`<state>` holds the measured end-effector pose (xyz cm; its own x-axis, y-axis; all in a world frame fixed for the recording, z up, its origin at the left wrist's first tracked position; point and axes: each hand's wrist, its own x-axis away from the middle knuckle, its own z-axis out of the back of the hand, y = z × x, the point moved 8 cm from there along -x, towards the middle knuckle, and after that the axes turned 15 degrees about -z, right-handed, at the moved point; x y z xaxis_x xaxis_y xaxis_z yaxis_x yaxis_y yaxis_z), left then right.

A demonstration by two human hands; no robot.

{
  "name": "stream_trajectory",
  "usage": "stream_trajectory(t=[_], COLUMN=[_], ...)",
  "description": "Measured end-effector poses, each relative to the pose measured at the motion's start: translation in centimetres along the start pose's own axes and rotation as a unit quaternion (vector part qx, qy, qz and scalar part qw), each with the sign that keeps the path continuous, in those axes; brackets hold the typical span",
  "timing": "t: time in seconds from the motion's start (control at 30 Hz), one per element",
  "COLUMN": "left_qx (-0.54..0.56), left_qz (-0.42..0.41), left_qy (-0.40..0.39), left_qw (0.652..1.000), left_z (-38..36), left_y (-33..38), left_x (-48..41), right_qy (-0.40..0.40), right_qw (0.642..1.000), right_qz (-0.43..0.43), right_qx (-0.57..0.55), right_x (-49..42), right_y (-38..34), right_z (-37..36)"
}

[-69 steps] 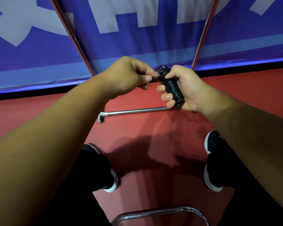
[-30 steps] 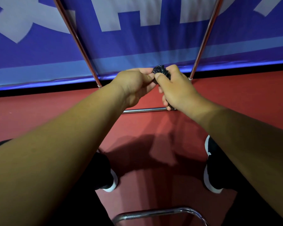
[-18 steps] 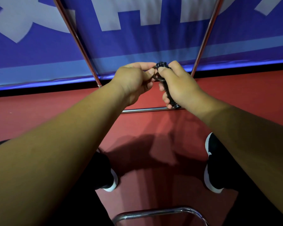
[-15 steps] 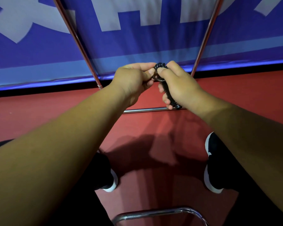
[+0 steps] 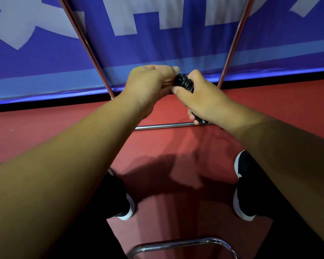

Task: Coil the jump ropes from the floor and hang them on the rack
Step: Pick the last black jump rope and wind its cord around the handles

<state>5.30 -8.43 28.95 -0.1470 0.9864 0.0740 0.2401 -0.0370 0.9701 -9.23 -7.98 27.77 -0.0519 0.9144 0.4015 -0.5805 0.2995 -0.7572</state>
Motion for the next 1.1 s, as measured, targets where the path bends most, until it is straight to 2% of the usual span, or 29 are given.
stream_trajectory(t=[0.23, 0.4, 0.57, 0.67, 0.83, 0.93, 1.1], left_qx=[-0.027, -0.026, -0.088, -0.064, -0.008, -0.04, -0.139], left_qz=[0.004, -0.001, -0.029, 0.006, 0.075, 0.05, 0.005], left_qy=[0.055, 0.066, -0.019, -0.048, -0.046, -0.055, -0.114], left_qw=[0.998, 0.997, 0.996, 0.997, 0.996, 0.996, 0.984], left_z=[0.8, 0.8, -0.9, -1.8, -1.6, -1.1, -1.0], left_y=[-0.5, 0.0, 0.9, 0.0, -1.2, -1.0, -0.2], left_x=[0.0, 0.1, -0.3, 0.1, 0.4, 0.1, -0.1], right_qy=[0.041, 0.013, -0.108, -0.104, -0.091, -0.107, -0.181], right_qw=[0.997, 1.0, 0.988, 0.99, 0.996, 0.994, 0.98], right_qz=[0.02, -0.007, -0.054, -0.054, -0.012, -0.017, -0.077], right_qx=[0.058, 0.009, -0.099, -0.081, -0.019, -0.011, -0.026], right_x=[0.5, 0.2, -0.4, -0.5, -0.1, 0.1, 0.6], right_y=[-0.4, -0.3, 0.4, 0.7, 0.1, 0.2, 1.1], right_z=[0.3, 0.1, -0.3, 0.0, -0.2, -0.4, -0.5])
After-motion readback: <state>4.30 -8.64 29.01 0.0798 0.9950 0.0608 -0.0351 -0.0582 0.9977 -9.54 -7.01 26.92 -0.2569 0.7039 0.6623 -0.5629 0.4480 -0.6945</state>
